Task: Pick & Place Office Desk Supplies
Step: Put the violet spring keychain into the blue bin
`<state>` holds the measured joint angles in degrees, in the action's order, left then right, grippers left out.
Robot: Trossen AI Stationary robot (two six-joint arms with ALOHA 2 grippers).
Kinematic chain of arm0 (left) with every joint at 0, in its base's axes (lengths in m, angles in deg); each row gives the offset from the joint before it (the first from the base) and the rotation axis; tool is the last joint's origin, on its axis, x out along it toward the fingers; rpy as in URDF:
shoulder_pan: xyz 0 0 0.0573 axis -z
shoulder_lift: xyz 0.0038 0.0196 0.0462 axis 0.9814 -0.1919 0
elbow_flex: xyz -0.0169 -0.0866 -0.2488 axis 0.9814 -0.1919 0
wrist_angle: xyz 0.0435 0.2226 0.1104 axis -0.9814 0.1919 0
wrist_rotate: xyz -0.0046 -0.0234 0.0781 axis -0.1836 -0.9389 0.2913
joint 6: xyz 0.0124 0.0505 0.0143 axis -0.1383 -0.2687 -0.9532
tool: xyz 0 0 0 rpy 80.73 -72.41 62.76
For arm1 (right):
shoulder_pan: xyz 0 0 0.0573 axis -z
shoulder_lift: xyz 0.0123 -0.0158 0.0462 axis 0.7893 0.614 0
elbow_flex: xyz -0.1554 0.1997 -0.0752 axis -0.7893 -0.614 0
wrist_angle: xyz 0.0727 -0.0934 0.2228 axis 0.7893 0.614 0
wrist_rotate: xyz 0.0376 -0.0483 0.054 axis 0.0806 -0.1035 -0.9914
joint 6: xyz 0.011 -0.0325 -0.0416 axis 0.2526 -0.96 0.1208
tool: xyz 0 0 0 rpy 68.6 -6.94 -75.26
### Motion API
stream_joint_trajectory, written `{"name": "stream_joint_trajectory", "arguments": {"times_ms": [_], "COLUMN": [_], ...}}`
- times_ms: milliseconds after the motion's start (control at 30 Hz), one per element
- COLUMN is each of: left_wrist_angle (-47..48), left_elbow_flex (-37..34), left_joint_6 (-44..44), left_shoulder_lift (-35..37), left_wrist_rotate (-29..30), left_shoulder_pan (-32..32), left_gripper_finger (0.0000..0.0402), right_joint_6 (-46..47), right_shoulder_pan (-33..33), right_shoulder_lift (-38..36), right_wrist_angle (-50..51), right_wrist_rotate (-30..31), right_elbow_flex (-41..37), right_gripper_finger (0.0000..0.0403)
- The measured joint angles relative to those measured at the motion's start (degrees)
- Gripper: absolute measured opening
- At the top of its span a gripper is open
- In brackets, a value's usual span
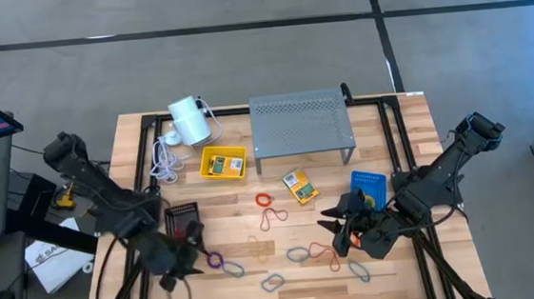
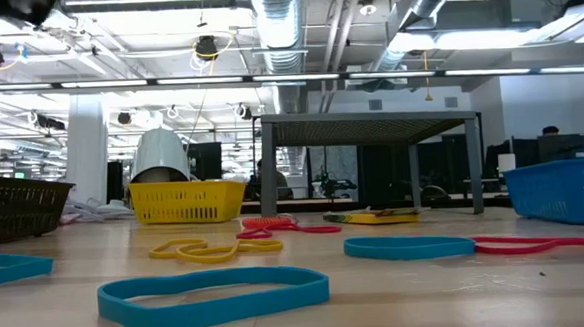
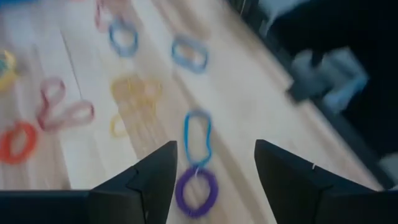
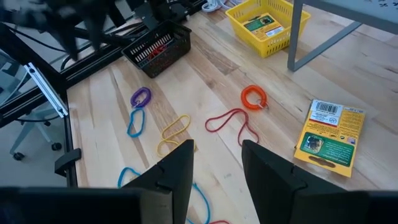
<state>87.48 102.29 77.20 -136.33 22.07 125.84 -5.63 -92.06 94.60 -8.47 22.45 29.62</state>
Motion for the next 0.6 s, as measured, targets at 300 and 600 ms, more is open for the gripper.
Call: {"name": "stream_joint_trajectory", "arguments": {"times_ms": [300, 600], "left_wrist_angle": [1.4, 1.4], "left_elbow_flex": [0.1, 0.1], "left_joint_6": [-1.6, -1.6], "left_shoulder_lift": [-10.7, -18.9], "left_wrist_rotate": [-8.8, -10.2], "left_shoulder_pan": [-3.6, -3.6], "left_gripper_finger": [0.0208, 0.0208], "right_joint_6": [0.0, 0.0], "right_shoulder_pan": [0.0, -0.1], "right_shoulder_lift": [0.0, 0.0], "right_wrist_angle": [-0.3, -0.2], "right_wrist_rotate": [0.0, 0.0], "right_elbow_flex": [0.0, 0.0], "right_gripper_finger": [0.0133, 0.0133]}}
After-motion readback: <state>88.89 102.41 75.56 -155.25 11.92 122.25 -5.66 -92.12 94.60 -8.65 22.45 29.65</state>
